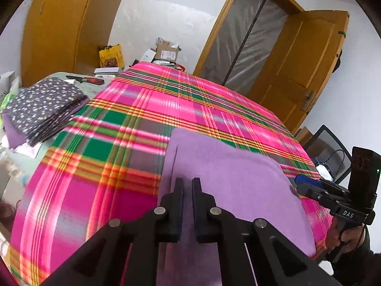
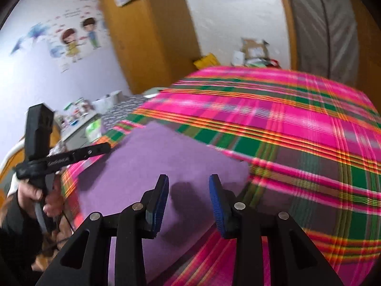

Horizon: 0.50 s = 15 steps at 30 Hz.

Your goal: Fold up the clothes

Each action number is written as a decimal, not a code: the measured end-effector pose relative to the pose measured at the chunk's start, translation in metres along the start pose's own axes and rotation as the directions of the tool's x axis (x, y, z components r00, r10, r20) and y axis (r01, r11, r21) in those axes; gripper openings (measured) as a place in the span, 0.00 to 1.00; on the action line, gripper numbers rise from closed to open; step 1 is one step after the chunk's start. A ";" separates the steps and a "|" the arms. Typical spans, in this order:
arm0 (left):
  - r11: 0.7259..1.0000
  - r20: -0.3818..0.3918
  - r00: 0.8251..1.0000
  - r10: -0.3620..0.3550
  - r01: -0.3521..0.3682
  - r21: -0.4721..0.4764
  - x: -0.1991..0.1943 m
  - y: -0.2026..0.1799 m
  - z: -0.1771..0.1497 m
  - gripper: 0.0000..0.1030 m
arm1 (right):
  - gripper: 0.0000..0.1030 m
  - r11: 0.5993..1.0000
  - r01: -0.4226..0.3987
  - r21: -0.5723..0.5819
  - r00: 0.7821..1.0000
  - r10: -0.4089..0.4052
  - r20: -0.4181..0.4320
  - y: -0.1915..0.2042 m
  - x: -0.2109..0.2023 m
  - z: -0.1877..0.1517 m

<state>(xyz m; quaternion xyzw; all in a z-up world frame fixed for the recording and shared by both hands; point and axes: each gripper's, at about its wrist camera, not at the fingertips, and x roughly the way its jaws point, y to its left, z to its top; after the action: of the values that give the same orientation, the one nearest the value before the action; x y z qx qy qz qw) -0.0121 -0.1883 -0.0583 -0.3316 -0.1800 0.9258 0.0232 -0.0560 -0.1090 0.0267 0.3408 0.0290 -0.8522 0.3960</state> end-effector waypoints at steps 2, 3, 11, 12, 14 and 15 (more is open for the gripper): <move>1.000 -0.005 1.000 0.017 -0.017 0.017 -0.006 -0.002 -0.011 0.05 | 0.36 0.999 -0.022 -0.044 1.000 0.022 -0.006 0.011 -0.005 -0.009; 0.999 -0.008 1.000 0.025 -0.025 0.025 -0.008 -0.004 -0.017 0.05 | 0.36 0.997 -0.025 -0.068 0.999 0.024 -0.022 0.017 -0.003 -0.013; 0.995 0.006 0.997 0.073 -0.073 0.067 -0.021 -0.011 -0.023 0.06 | 0.36 0.996 -0.019 -0.087 0.999 0.015 -0.050 0.019 0.004 -0.023; 0.994 0.019 0.997 0.070 -0.071 0.083 -0.026 -0.015 -0.024 0.06 | 0.36 0.995 -0.009 -0.098 0.999 0.005 -0.045 0.021 0.001 -0.023; 0.992 0.025 0.998 0.063 -0.065 0.111 -0.033 -0.020 -0.026 0.06 | 0.36 0.990 -0.007 -0.141 1.000 0.003 -0.027 0.030 -0.008 -0.027; 0.991 0.018 0.998 0.061 -0.063 0.119 -0.033 -0.021 -0.028 0.06 | 0.36 0.987 -0.008 -0.160 1.000 0.004 -0.021 0.034 -0.011 -0.029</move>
<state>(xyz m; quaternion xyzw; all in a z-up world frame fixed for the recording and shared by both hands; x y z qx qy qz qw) 0.0294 -0.1649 -0.0509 -0.3283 -0.1141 0.9376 0.0127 -0.0109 -0.1152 0.0185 0.3166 0.1004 -0.8424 0.4244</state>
